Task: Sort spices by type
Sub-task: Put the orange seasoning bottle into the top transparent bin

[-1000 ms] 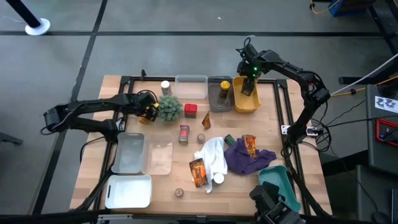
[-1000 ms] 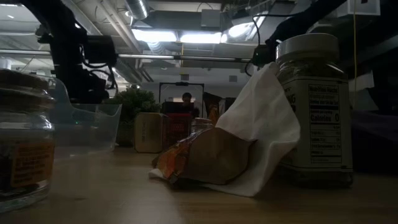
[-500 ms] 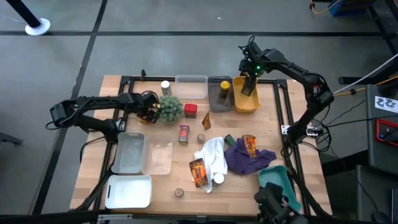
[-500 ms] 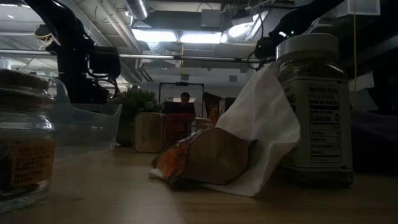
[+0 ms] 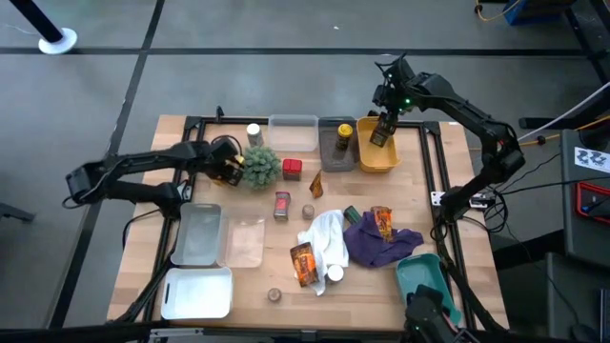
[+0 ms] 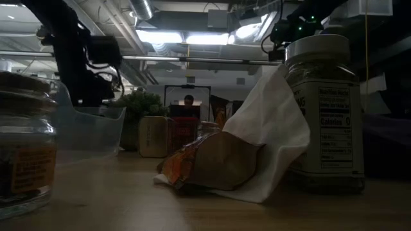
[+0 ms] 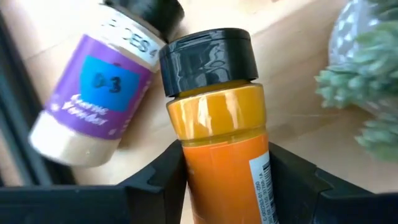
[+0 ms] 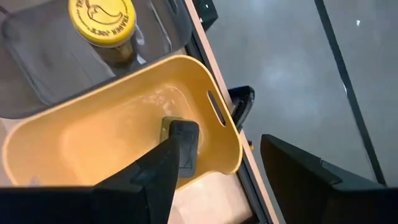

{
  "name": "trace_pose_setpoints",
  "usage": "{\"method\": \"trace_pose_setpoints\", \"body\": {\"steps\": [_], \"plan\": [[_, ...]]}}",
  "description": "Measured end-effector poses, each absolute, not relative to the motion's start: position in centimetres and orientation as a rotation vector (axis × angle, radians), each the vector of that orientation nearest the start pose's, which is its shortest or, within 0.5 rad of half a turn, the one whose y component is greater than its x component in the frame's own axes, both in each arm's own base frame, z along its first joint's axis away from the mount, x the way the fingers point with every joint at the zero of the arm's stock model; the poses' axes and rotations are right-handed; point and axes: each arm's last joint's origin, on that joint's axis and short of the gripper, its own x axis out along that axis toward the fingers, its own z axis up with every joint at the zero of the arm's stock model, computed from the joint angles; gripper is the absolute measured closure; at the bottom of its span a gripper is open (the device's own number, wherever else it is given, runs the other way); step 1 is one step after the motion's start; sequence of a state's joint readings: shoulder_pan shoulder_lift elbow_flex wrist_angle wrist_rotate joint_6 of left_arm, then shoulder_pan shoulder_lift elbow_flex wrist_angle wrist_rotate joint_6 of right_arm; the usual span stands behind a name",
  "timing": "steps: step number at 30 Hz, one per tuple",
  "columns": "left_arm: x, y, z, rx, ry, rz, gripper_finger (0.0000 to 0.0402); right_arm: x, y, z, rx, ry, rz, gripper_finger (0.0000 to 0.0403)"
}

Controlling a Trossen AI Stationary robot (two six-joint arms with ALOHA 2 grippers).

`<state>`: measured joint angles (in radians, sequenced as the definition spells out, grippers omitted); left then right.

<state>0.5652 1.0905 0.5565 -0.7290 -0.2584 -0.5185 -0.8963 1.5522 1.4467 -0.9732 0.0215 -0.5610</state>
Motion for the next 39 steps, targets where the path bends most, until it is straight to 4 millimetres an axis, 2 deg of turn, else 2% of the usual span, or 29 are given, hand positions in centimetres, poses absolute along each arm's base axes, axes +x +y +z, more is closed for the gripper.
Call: {"method": "trace_pose_setpoints", "body": {"steps": [9, 15, 21, 26, 33, 36, 39], "plan": [[12.8, 9.0, 22.9, -0.555, 0.861, 0.983, 0.0234, 19.7, -23.9, 31.7, 0.063, 1.078, -0.370, 0.0178], [12.7, 8.9, 26.2, -0.475, 0.606, 0.929, 0.0233, 20.6, -23.7, 32.2, 0.178, 0.854, -0.176, 0.0178], [14.1, 9.5, 28.4, -0.420, 0.333, 0.810, 0.0233, 22.5, -23.6, 33.4, 0.200, 0.634, -0.076, 0.0178], [16.2, 10.0, 29.0, -0.321, 0.161, 0.692, 0.0233, 25.2, -22.6, 34.6, 0.118, 0.499, -0.045, 0.0178], [19.8, 10.9, 28.7, -0.151, 0.069, 0.624, 0.0233, 29.4, -19.9, 36.3, 0.010, 0.320, -0.030, 0.0178], [21.3, 11.5, 28.0, -0.093, 0.051, 0.612, 0.0233, 31.2, -19.2, 36.1, -0.037, 0.288, -0.058, 0.0178], [22.6, 12.2, 26.9, -0.054, 0.058, 0.612, 0.0233, 32.6, -19.2, 35.0, -0.055, 0.302, -0.124, 0.0178]]}}
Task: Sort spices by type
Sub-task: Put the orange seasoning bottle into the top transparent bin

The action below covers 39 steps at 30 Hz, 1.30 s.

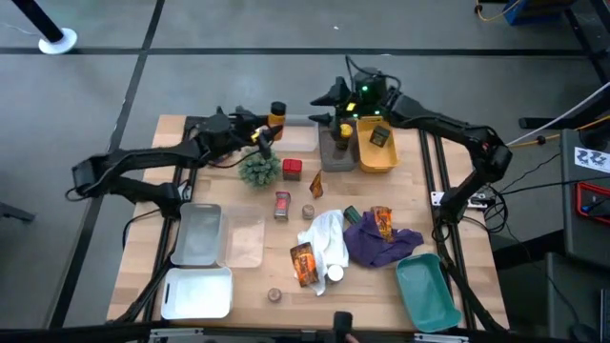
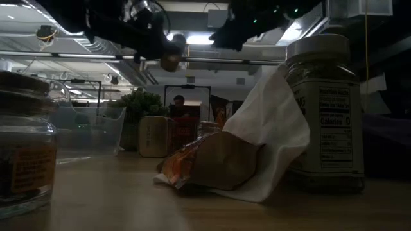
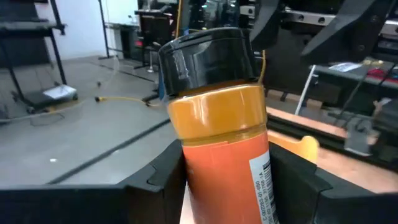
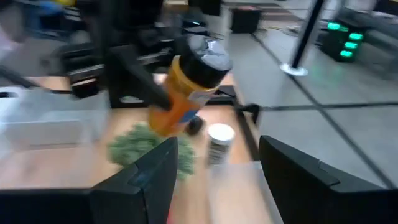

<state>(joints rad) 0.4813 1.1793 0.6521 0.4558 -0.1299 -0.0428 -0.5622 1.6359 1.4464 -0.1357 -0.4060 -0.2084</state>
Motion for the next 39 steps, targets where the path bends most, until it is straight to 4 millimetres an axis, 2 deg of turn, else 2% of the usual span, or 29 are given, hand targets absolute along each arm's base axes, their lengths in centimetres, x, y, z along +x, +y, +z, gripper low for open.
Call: {"method": "trace_pose_setpoints", "body": {"steps": [9, 18, 24, 39], "plan": [[25.9, 14.2, 22.8, 0.034, 0.093, 0.615, 0.0233, 35.9, -21.6, 29.6, -0.054, 0.400, -0.304, 0.0178], [27.1, 16.1, 19.4, 0.040, 0.128, 0.651, 0.0233, 37.2, -22.6, 26.9, -0.031, 0.417, -0.342, 0.0178], [27.0, 16.8, 18.2, 0.036, 0.171, 0.668, 0.0233, 37.6, -22.9, 26.0, -0.030, 0.418, -0.337, 0.0178], [27.0, 16.8, 17.9, 0.033, 0.195, 0.663, 0.0233, 38.0, -22.2, 26.4, -0.067, 0.380, -0.203, 0.0178]]}}
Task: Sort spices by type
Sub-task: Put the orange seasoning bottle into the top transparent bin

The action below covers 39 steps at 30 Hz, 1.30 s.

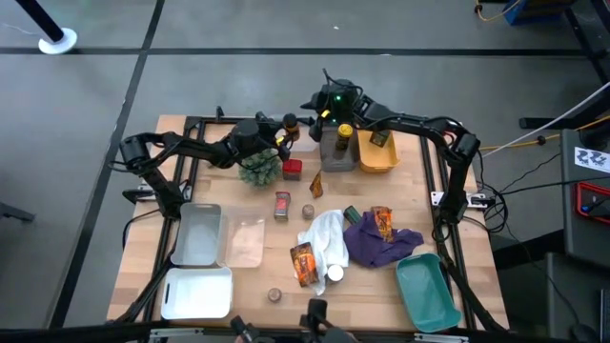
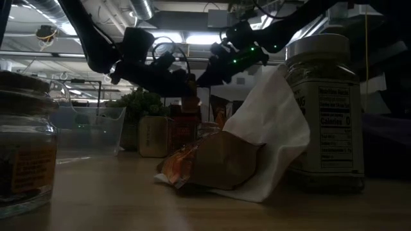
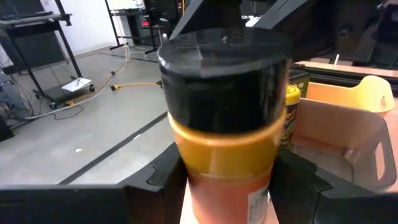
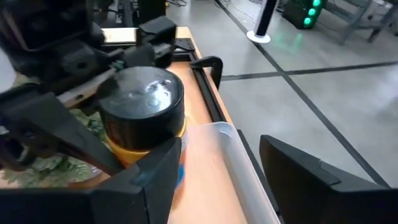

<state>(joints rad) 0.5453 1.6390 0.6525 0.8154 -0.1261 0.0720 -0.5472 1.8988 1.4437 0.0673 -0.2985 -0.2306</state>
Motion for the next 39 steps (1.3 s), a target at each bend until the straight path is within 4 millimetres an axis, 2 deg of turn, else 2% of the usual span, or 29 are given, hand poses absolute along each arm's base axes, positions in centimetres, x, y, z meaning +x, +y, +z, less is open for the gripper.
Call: {"method": "trace_pose_setpoints", "body": {"steps": [7, 12, 21, 28, 39], "plan": [[27.0, 16.9, 17.8, 0.054, 0.213, 0.674, 0.0233, 38.2, -21.7, 26.6, -0.093, 0.363, -0.132, 0.0178], [26.7, 17.2, 17.7, 0.047, 0.219, 0.690, 0.0233, 38.1, -21.8, 26.7, -0.109, 0.381, -0.213, 0.0178], [25.3, 19.3, 17.5, 0.001, 0.228, 0.775, 0.0233, 37.7, -22.1, 27.3, -0.135, 0.402, -0.341, 0.0178], [24.5, 20.3, 16.8, -0.012, 0.281, 0.811, 0.0233, 37.5, -22.2, 27.5, -0.137, 0.408, -0.363, 0.0178], [24.6, 20.8, 14.8, -0.029, 0.337, 0.812, 0.0233, 37.5, -22.2, 27.4, -0.135, 0.412, -0.360, 0.0178]]}}
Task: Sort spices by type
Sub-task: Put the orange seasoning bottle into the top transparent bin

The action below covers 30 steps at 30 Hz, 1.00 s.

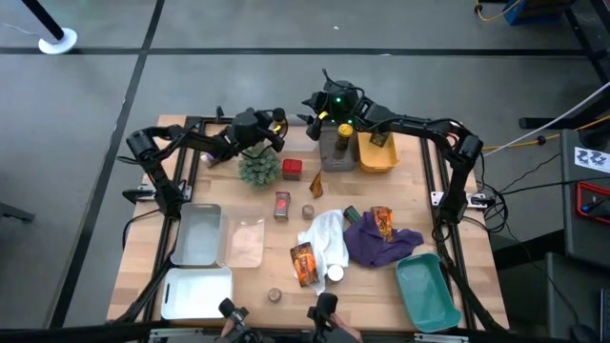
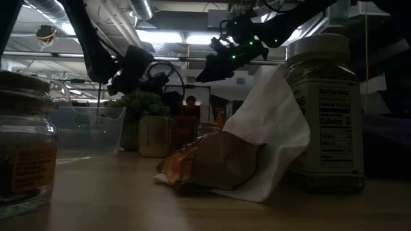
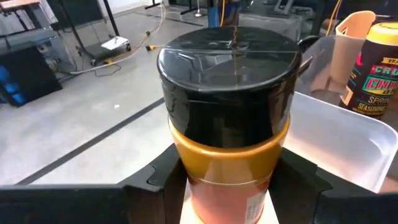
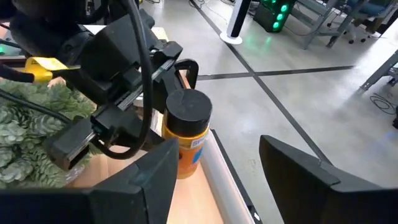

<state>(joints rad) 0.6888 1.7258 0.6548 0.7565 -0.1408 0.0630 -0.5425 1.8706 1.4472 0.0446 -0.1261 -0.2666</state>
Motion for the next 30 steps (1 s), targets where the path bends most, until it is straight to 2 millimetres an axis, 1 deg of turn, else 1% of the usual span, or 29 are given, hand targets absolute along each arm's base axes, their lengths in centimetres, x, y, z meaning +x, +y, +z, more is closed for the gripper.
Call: {"method": "trace_pose_setpoints", "body": {"steps": [3, 27, 30], "plan": [[24.63, 20.81, 14.37, -0.031, 0.365, 0.809, 0.0233, 37.51, -22.13, 27.40, -0.131, 0.409, -0.341, 0.0178], [24.64, 20.80, 14.29, -0.022, 0.369, 0.807, 0.0232, 37.52, -22.16, 27.29, -0.130, 0.411, -0.337, 0.0178], [24.64, 20.80, 14.30, -0.024, 0.368, 0.807, 0.0217, 37.52, -22.16, 27.28, -0.130, 0.411, -0.337, 0.0178]]}}
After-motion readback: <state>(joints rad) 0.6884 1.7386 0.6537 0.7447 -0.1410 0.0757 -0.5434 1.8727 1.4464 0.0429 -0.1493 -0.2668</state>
